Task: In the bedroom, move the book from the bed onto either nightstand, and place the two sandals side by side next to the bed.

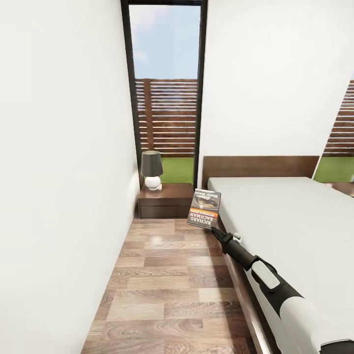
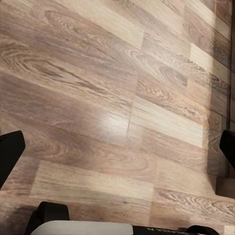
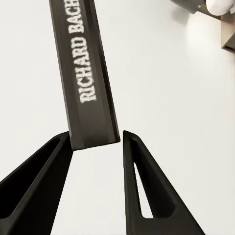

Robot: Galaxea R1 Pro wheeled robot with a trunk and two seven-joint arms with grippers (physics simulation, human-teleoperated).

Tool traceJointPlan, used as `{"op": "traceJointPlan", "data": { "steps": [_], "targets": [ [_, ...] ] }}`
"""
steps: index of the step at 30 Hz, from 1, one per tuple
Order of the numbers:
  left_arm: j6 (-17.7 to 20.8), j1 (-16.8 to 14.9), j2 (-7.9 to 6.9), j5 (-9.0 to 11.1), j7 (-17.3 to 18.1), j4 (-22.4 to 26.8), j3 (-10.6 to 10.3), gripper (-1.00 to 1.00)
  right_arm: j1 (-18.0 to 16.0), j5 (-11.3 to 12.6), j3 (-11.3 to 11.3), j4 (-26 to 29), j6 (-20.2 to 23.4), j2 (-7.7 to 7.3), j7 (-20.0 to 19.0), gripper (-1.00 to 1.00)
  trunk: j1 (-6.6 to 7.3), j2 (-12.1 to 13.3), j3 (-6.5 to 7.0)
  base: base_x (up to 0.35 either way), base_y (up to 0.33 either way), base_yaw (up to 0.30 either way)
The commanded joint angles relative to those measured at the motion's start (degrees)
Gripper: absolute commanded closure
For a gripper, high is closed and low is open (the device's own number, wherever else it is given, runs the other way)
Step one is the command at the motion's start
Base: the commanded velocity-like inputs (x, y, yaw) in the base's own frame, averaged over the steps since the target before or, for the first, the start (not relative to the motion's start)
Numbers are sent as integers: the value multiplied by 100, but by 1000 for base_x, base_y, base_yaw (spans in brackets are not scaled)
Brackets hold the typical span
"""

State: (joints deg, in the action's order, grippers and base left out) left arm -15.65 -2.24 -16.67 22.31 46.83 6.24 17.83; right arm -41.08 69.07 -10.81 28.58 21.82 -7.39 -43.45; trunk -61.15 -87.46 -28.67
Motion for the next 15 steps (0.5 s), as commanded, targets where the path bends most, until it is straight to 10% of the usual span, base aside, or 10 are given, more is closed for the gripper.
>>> {"op": "traceJointPlan", "data": {
  "steps": [1,15],
  "targets": [
    [-29,-5,0,-7,1,-9,11,-100,-5,63,-27,-2,33,-6,-5,100,0,-3,-6,0,0,0],
    [-31,-5,5,-7,-67,-9,10,-100,-5,65,-27,-2,33,-8,-1,100,0,-3,-6,49,0,0]
  ]
}}
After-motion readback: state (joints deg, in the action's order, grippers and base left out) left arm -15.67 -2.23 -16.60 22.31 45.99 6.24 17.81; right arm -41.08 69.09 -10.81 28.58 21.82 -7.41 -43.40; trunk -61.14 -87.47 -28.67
